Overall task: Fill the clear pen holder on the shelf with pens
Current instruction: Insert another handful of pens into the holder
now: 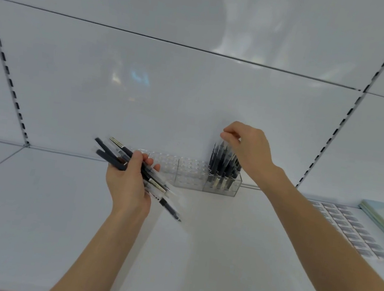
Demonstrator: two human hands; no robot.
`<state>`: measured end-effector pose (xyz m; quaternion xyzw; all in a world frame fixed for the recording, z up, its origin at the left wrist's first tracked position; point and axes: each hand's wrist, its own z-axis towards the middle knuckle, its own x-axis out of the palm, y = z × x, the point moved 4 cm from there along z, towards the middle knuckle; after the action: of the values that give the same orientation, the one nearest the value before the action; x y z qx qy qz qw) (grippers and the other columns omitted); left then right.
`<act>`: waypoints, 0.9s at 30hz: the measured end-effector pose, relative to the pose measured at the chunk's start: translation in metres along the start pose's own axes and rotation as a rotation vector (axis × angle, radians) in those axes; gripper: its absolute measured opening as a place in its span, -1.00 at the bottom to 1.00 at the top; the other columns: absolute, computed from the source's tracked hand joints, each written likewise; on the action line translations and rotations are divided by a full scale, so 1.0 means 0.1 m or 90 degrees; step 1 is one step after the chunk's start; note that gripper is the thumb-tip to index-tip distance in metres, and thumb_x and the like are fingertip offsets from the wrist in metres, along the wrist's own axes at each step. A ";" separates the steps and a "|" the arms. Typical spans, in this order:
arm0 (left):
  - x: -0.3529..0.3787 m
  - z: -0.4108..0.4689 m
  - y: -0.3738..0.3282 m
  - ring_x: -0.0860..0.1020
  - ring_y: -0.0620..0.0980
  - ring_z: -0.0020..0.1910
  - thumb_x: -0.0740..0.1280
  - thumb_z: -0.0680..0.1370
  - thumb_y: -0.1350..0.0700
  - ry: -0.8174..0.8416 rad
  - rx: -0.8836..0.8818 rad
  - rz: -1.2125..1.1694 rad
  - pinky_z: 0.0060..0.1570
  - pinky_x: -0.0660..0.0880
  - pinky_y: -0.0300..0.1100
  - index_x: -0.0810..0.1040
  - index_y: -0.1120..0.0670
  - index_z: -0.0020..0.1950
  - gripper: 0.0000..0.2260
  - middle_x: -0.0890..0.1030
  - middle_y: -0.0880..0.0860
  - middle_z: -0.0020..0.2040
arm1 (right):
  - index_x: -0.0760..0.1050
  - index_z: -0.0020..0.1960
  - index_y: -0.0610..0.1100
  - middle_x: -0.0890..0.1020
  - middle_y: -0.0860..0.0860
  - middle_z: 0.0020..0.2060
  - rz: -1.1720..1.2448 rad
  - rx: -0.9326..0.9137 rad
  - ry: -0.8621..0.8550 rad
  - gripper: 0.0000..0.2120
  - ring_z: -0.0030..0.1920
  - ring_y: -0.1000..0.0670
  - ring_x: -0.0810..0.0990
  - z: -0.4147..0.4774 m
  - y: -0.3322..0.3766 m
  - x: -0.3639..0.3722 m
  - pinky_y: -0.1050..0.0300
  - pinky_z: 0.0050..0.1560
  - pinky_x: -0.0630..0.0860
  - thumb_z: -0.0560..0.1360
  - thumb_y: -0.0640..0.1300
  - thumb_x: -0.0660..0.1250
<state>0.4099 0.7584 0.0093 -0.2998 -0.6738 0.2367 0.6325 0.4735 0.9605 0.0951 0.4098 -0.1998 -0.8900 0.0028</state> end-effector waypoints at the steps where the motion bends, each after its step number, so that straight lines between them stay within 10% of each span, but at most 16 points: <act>1: 0.00 0.00 0.00 0.49 -0.14 -0.42 0.25 0.55 0.27 0.002 0.000 -0.002 -0.25 0.59 -0.20 0.40 0.13 -0.21 -0.86 0.46 0.04 -0.33 | 0.56 -0.05 -0.22 0.65 -0.10 -0.13 -0.004 -0.004 0.014 -0.84 -0.09 -0.10 0.56 0.01 -0.01 0.01 0.02 -0.03 0.47 0.52 -0.14 0.27; 14: 0.07 0.01 -0.10 0.47 -0.12 -0.42 0.24 0.56 0.27 -0.004 -0.006 -0.048 -0.25 0.59 -0.22 0.39 0.16 -0.28 -0.80 0.45 0.05 -0.37 | 0.59 0.02 -0.16 0.65 -0.03 -0.06 0.073 0.003 -0.053 -0.83 -0.03 0.09 0.52 -0.33 0.13 -0.09 0.32 0.01 0.33 0.52 -0.13 0.27; 17: 0.13 0.01 -0.14 0.47 -0.12 -0.46 0.23 0.55 0.28 -0.017 0.002 -0.086 -0.27 0.59 -0.21 0.39 0.16 -0.29 -0.79 0.45 0.04 -0.41 | 0.55 -0.18 -0.02 0.59 0.13 -0.30 0.247 0.093 0.107 -0.92 -0.30 0.27 0.50 -0.64 0.31 0.00 0.44 -0.18 0.38 0.48 -0.06 0.32; 21: 0.19 0.01 -0.14 0.47 -0.13 -0.48 0.23 0.55 0.28 -0.017 0.003 -0.098 -0.27 0.59 -0.20 0.39 0.15 -0.29 -0.79 0.47 0.00 -0.48 | 0.51 -0.12 0.06 0.66 0.05 -0.22 0.325 0.136 0.355 -0.95 -0.20 0.13 0.62 -1.01 0.44 0.29 0.24 -0.09 0.51 0.44 -0.04 0.37; 27: 0.08 0.14 -0.18 0.47 -0.11 -0.44 0.22 0.55 0.30 -0.034 0.004 -0.075 -0.25 0.59 -0.19 0.38 0.14 -0.21 -0.85 0.46 0.05 -0.36 | 0.55 -0.19 -0.10 0.59 0.01 -0.40 0.460 0.212 0.196 -0.90 -0.37 0.08 0.54 -0.88 0.26 0.06 0.28 -0.35 0.51 0.41 -0.28 0.38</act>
<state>0.3941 0.7520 0.0268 -0.2512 -0.7062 0.2093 0.6280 0.5298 0.9039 0.0483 0.4365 -0.4685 -0.7159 0.2782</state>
